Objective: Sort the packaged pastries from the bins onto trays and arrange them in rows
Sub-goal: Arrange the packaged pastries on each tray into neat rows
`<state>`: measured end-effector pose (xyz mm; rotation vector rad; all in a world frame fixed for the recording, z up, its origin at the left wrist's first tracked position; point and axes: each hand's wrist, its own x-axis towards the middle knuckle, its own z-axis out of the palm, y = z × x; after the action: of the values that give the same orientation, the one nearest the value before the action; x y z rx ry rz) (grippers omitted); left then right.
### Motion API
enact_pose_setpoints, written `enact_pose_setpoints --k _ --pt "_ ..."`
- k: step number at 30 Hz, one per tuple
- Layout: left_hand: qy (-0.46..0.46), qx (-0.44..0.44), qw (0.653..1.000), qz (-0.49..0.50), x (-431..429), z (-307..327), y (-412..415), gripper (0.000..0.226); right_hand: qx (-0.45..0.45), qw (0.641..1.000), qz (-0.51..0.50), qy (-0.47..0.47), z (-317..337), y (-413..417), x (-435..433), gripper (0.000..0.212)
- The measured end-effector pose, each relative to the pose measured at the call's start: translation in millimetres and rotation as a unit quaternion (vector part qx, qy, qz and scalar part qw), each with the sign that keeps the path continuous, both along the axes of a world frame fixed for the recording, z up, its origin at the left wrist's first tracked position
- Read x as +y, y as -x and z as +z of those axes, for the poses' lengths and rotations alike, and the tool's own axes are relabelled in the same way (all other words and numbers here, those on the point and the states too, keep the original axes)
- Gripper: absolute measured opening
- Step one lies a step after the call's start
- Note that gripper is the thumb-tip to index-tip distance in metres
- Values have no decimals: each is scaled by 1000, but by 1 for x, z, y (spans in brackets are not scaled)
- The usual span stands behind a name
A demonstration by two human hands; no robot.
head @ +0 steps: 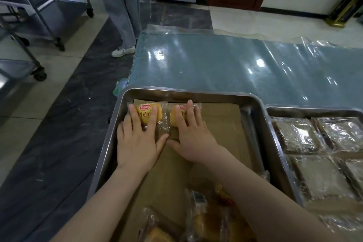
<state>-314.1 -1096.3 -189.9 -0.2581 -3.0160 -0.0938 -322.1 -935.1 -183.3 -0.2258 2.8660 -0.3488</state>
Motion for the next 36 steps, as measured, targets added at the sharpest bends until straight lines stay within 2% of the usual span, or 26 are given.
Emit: enact_pose_setpoints --k 2,4,6,17,19,21,23,24,26,28,31,33,36 --pt "-18 24 998 -55 2 -2 -2 65 12 1000 -12 -24 3 0 -4 92" --pt "-7 11 995 -104 4 -5 -3 61 47 997 -18 -60 6 -4 -6 92" --pt "2 -12 994 -106 3 -9 -2 59 87 992 -9 -87 9 -11 -7 92" --pt "2 -44 994 -99 7 -9 2 56 -8 999 40 2 18 -13 9 94" --pt "-1 -61 994 -93 8 -9 -1 61 -10 999 27 34 28 -15 14 91" --pt "-1 -67 993 -92 9 -8 -3 67 25 997 -23 76 45 -23 25 78" --pt "-7 -55 994 -95 9 -5 -5 68 47 993 -69 89 61 -41 47 48" --pt "-13 -48 994 -98 10 -2 -6 68 34 991 -91 97 66 -53 63 34" --pt "-36 -42 992 -115 13 1 -10 67 -20 984 -141 104 74 -79 91 21" --pt "-69 -44 987 -136 17 2 -14 67 -59 980 -169 82 77 -105 111 22" --pt "-113 -40 983 -141 22 3 -18 61 -95 975 -176 95 75 -130 120 42" --pt "-116 -45 982 -140 23 2 -18 62 -113 972 -172 110 73 -135 115 49" --pt "-92 -56 980 -165 21 -1 -18 64 -86 980 -157 91 69 -129 105 46"
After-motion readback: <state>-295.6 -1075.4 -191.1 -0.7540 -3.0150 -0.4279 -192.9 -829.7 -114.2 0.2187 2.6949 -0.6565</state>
